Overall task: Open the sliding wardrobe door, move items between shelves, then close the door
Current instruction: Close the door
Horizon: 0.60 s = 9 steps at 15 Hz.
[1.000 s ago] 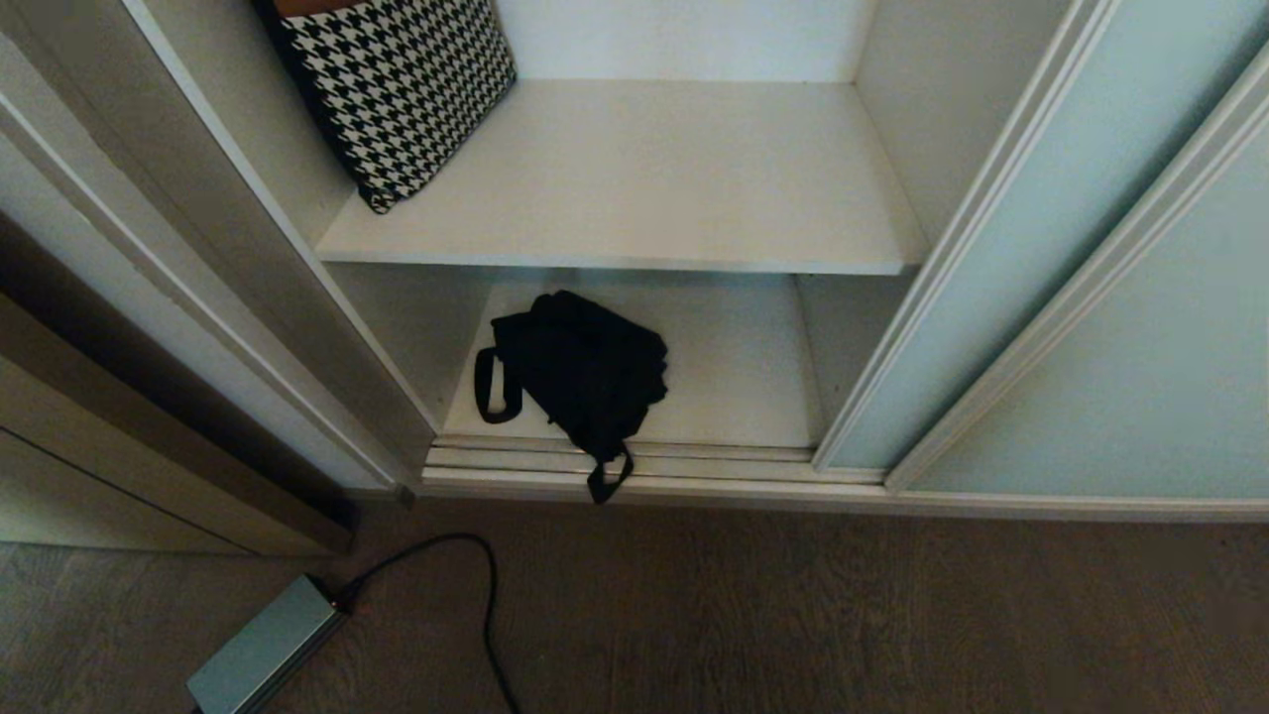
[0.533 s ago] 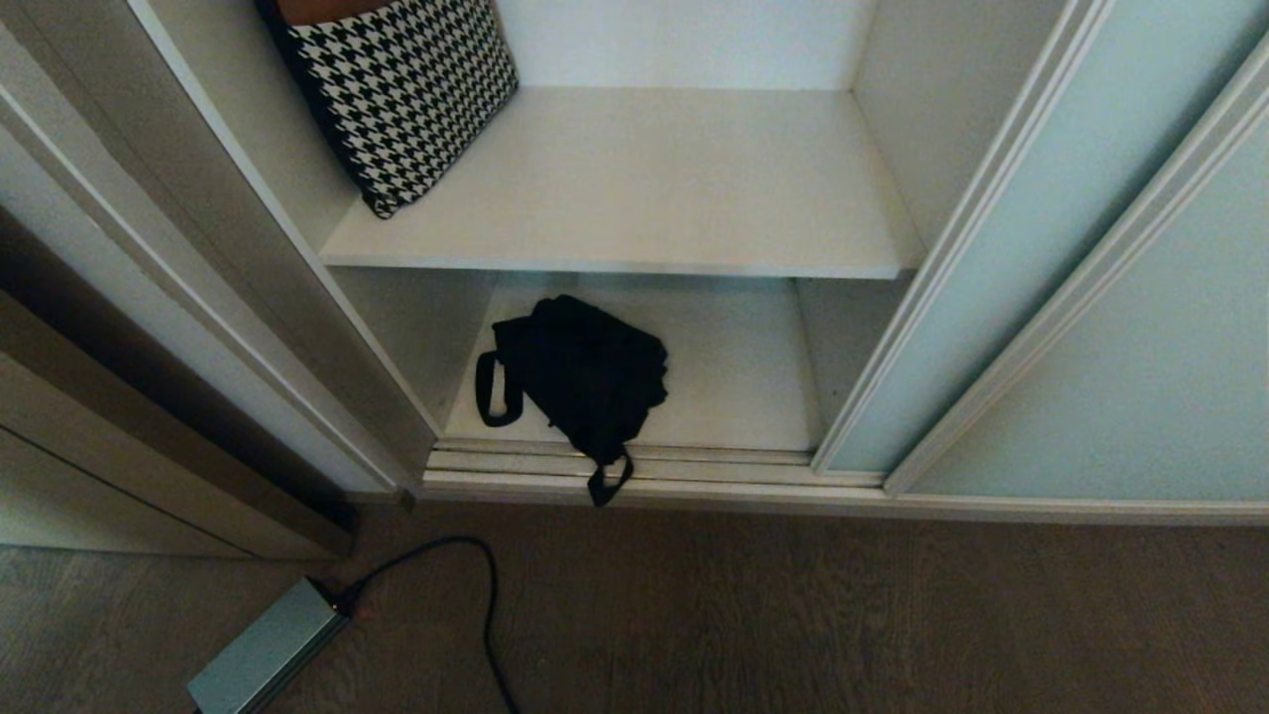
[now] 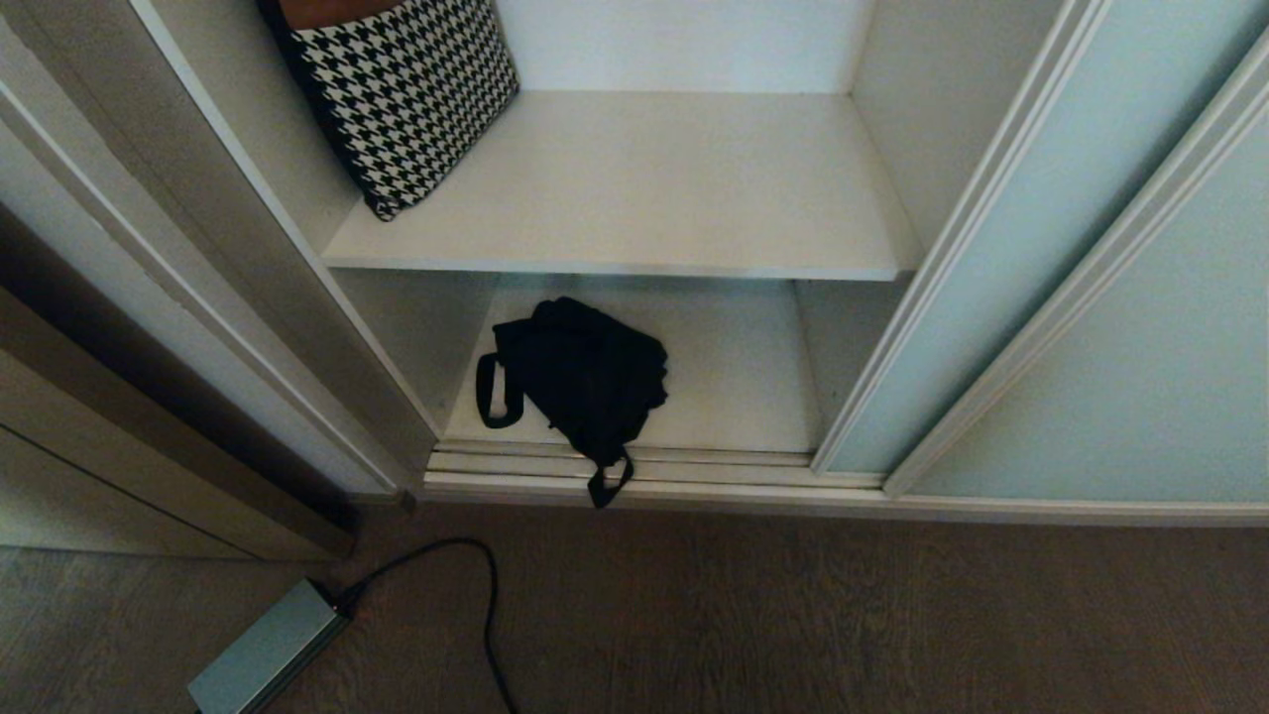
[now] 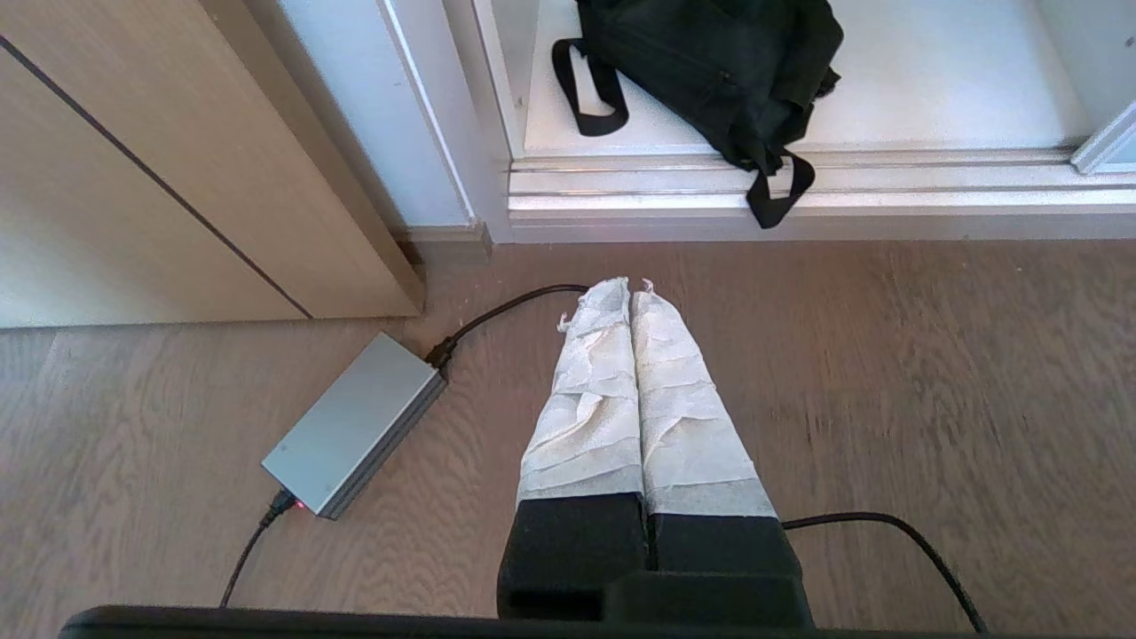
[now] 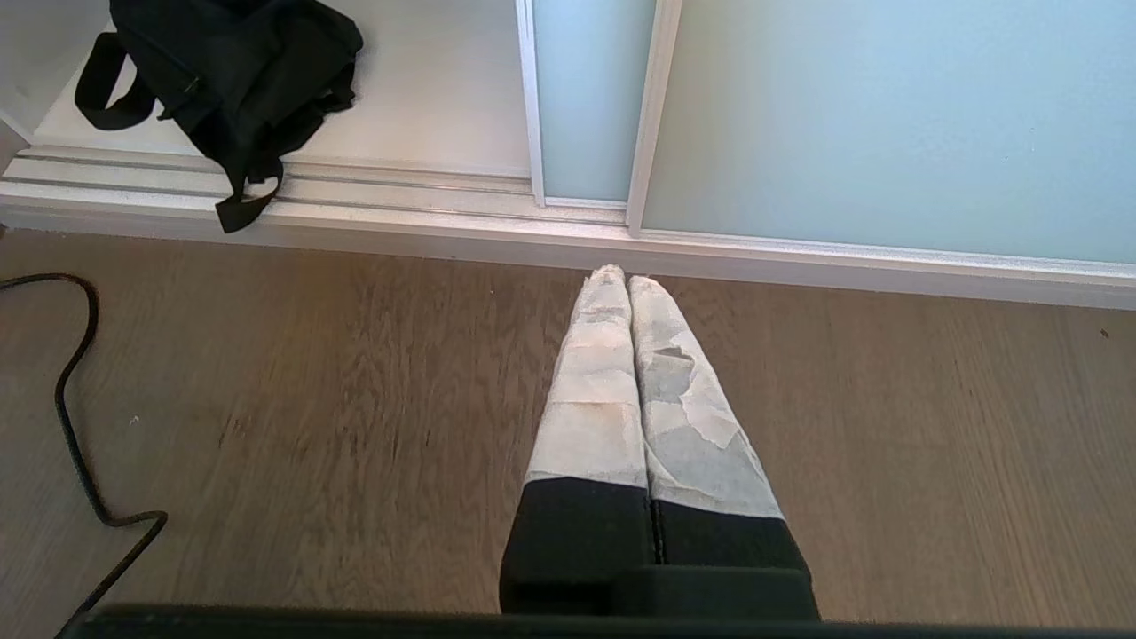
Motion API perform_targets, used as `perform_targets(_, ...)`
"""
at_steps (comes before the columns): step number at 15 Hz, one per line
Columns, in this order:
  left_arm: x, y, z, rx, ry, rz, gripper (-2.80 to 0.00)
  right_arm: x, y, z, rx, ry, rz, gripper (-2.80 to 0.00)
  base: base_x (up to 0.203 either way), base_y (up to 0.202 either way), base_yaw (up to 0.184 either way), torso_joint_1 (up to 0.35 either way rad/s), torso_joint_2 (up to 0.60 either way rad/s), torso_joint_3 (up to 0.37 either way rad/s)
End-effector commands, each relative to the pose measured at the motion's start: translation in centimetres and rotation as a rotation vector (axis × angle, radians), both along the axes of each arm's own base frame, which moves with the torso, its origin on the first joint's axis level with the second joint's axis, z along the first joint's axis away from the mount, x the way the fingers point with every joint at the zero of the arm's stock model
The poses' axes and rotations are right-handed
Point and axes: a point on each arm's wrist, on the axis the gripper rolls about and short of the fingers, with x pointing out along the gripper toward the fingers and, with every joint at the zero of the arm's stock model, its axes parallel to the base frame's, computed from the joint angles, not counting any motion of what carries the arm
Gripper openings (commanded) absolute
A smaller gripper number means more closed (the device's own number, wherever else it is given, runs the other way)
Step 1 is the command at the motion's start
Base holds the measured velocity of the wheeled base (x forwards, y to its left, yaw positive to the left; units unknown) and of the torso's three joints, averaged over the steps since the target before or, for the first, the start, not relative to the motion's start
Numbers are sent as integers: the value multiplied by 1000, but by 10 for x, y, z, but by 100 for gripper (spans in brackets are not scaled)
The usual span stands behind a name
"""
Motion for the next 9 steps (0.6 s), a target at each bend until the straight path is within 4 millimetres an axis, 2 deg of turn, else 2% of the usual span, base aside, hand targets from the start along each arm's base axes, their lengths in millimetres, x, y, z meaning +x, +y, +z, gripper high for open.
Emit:
perform_targets(1, 0, 0, 0, 0, 2, 0, -280, 0, 0, 0, 0, -3, 0, -280, 0, 0, 0, 0, 0, 0)
perform_targets(8, 0, 0, 0, 0, 2, 0, -280, 0, 0, 0, -12, -10, -2, -280, 0, 0, 0, 0, 0, 0)
perform_targets(9, 0, 0, 0, 0, 2, 0, -280, -2, 0, 5, -12, -23, -3, -280, 0, 0, 0, 0, 0, 0)
